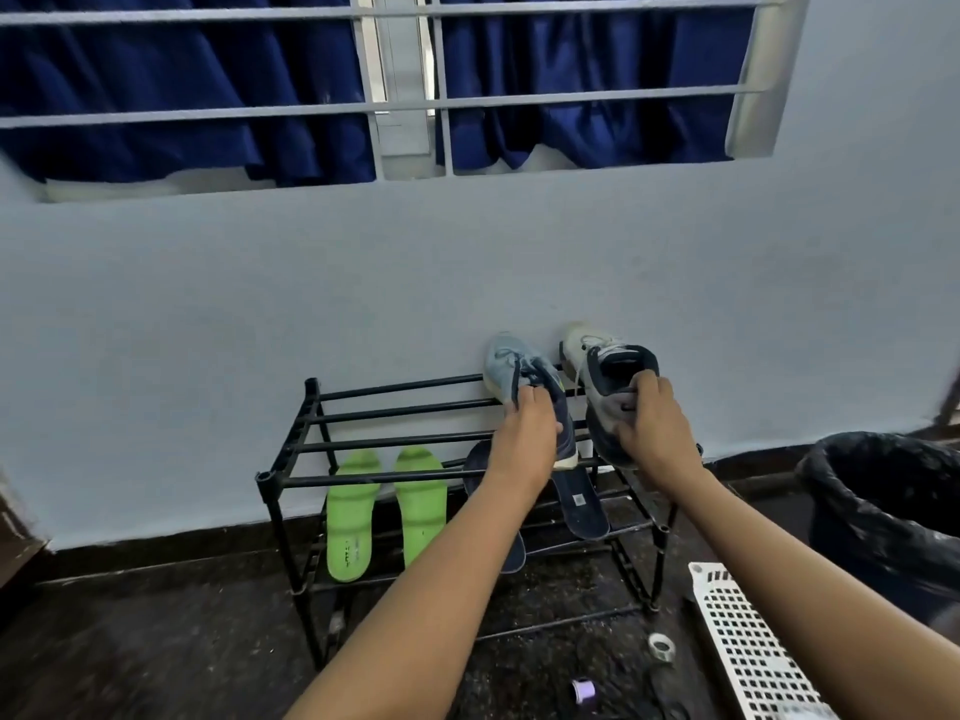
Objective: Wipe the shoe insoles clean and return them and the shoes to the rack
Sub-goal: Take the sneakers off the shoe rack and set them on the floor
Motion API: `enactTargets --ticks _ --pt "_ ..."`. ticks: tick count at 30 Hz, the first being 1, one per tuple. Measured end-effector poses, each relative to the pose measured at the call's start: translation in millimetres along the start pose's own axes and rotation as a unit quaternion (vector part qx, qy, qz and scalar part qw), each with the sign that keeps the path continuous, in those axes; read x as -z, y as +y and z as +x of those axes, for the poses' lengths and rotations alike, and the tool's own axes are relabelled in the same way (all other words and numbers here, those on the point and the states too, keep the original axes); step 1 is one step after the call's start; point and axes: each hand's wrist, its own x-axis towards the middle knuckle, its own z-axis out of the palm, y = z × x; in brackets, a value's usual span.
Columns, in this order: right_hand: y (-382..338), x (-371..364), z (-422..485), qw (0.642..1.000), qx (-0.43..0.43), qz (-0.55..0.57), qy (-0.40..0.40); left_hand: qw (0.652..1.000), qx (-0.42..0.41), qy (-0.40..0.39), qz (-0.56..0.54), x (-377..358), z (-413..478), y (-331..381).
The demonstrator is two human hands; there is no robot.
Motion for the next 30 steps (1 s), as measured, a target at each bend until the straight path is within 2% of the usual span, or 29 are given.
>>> enactTargets --ticks 4,10,15,18,24,30 --pt "-19 10 -6 1.0 0.018 0.007 0.021 0.999 -0.013 0.043 -0.014 9 -15 -3" --pt "-79 17 -25 0.995 0.097 0.015 0.034 0.992 -0.043 0.119 0.019 52 -48 -23" --pt "-145 6 -39 0.986 0.167 0.0 0.027 0.981 -0.04 0.189 0.003 101 -89 -71" --pt "-192 -6 -58 0.978 0.208 0.012 0.016 0.974 -0.038 0.221 0.038 133 -126 -112" --pt "-278 -40 -120 0.959 0.271 0.082 -0.021 0.967 0.027 0.244 0.073 184 -220 -182" --pt "-328 -90 -202 0.929 0.358 0.071 -0.064 0.955 0.138 0.252 0.069 186 -320 -235"
